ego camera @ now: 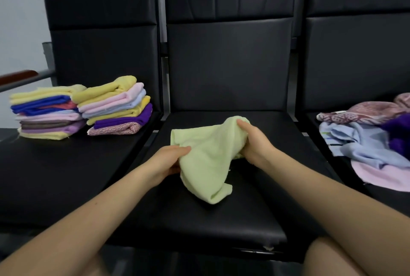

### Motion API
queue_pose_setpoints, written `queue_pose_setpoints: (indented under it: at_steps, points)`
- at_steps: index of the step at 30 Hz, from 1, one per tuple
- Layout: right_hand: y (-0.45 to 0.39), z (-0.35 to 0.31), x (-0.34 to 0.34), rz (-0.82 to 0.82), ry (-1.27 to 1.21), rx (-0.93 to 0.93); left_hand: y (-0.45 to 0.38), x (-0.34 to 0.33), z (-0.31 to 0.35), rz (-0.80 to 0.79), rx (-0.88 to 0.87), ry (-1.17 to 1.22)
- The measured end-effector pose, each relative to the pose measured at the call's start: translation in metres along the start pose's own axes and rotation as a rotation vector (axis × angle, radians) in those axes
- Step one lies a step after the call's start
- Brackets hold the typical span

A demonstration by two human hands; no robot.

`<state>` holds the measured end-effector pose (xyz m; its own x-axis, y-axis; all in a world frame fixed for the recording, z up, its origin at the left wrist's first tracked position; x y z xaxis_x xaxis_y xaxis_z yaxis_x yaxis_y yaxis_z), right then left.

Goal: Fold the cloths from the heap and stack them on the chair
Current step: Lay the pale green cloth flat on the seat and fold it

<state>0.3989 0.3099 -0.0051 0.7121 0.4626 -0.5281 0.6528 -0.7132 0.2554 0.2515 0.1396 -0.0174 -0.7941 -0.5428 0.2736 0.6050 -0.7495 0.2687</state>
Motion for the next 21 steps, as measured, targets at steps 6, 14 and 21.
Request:
queue_pose_setpoints:
  at_steps: [6, 14, 21]
  points:
    - [0.009, -0.028, -0.003, -0.063, -0.047, 0.077, -0.005, 0.000, 0.008, 0.135, -0.054, 0.194]
    - [0.041, -0.069, 0.005, -0.167, 0.356, 0.329, 0.011, 0.036, 0.048, 0.215, -0.176, 0.630]
    - [0.081, -0.088, -0.008, -0.226, 0.329, 0.327, 0.042, 0.063, 0.062, 0.114, -0.243, 0.672]
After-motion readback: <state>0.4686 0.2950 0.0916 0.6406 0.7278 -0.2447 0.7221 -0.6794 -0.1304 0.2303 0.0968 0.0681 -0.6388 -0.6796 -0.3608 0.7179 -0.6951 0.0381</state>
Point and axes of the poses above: each hand's wrist, its own y-axis away from the middle knuckle, its own x-axis out of the back of the hand, z = x × y, the point moved 1 cm from there along -y, towards the middle knuckle, and after that the axes turned 11 degrees about -y, right-handed, at the moved point
